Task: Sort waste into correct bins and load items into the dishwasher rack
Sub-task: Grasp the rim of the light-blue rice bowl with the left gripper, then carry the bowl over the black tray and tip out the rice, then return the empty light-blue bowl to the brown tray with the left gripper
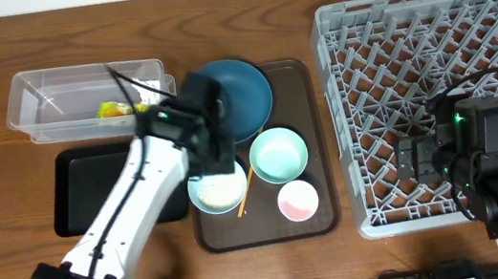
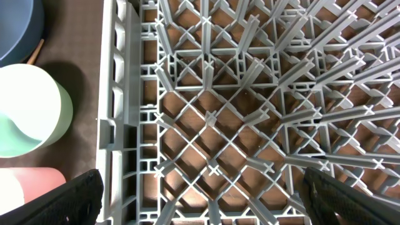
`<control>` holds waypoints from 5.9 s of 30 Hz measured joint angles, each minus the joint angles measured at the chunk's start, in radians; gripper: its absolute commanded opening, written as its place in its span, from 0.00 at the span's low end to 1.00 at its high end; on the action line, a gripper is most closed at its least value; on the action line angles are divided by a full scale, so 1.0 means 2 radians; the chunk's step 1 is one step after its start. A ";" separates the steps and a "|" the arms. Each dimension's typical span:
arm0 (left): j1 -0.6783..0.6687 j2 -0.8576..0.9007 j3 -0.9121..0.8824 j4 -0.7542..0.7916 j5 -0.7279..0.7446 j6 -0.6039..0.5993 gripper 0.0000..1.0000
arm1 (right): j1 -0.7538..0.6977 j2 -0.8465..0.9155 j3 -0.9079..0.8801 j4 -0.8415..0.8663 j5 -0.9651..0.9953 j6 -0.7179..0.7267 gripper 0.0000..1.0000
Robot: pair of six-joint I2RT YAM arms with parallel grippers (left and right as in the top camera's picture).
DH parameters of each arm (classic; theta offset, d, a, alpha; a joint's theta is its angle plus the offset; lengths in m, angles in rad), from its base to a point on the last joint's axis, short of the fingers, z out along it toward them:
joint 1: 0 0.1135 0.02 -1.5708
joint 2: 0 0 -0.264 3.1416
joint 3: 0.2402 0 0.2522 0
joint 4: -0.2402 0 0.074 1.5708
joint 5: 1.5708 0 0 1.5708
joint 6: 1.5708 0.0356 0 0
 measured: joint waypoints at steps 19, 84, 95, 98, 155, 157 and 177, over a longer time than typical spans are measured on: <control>-0.095 0.020 -0.115 0.116 0.005 -0.019 0.49 | 0.000 0.000 0.000 -0.001 0.000 0.000 0.99; 0.082 -0.070 -0.025 0.018 0.021 0.002 0.06 | 0.000 0.000 0.000 -0.004 0.000 0.000 0.99; 0.327 -0.046 -0.043 0.039 0.283 0.118 0.06 | 0.000 0.000 0.000 -0.004 0.000 0.000 0.99; 0.387 -0.025 -0.062 0.040 0.370 0.150 0.06 | 0.000 0.000 0.000 -0.004 0.000 0.000 0.99; 0.525 0.120 -0.082 0.059 0.675 0.172 0.06 | 0.000 0.000 0.000 -0.009 0.000 0.000 0.99; 0.527 0.120 -0.082 0.059 0.669 0.168 0.06 | 0.000 0.000 0.000 -0.009 0.000 0.000 0.99; 0.357 -0.041 -0.082 0.019 0.472 0.169 0.06 | 0.000 0.000 0.000 -0.009 0.000 0.000 0.99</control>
